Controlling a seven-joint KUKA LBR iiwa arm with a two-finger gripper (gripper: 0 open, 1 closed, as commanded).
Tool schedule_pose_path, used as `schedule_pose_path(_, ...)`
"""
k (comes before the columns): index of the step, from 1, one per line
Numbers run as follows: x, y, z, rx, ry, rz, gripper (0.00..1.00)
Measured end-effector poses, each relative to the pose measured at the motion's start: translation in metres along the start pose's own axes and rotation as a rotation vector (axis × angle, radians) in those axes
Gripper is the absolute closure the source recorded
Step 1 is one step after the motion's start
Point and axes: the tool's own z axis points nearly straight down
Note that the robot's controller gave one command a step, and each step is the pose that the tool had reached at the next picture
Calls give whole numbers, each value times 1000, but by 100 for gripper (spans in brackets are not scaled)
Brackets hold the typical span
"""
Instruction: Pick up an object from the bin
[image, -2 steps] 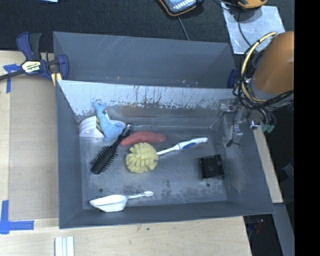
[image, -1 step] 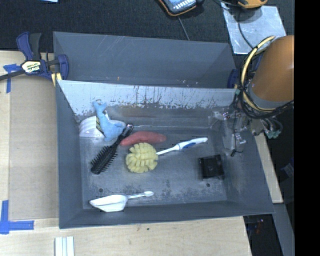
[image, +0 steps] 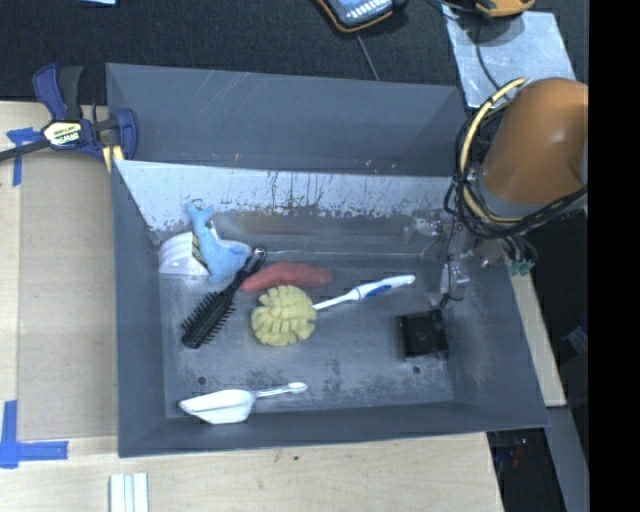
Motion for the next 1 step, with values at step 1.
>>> schedule_pose_path(1, 10, 10, 51, 1, 0, -48, 0)
